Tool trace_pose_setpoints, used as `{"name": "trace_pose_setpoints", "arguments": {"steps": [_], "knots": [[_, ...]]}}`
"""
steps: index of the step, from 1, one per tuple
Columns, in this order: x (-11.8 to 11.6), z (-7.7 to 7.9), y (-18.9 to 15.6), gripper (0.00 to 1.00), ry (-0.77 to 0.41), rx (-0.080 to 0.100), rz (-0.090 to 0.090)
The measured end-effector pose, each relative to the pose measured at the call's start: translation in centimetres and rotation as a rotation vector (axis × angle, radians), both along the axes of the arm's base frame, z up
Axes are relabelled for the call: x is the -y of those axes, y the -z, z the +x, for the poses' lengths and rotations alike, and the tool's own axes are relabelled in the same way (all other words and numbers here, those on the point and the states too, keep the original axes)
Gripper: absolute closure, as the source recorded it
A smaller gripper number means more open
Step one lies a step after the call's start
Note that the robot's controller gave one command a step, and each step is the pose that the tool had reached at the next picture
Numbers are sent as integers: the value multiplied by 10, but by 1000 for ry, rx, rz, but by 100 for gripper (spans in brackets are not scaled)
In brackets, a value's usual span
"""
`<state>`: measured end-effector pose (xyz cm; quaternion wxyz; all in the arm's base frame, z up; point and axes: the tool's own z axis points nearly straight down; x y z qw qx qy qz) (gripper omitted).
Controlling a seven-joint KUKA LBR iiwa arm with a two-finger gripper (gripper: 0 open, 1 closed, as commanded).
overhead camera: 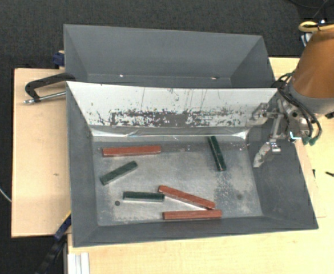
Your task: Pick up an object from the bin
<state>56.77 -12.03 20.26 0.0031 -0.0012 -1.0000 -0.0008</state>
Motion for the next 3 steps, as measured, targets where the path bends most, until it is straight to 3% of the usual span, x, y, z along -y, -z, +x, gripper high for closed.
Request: {"name": "trace_pose_setpoints", "arguments": {"steps": [1,2,3], "knots": [[0,2,-5,0,-2,8,-1],[-13,6,41,0,-13,15,-3],[-28,3,91,0,28,8,0]]}}
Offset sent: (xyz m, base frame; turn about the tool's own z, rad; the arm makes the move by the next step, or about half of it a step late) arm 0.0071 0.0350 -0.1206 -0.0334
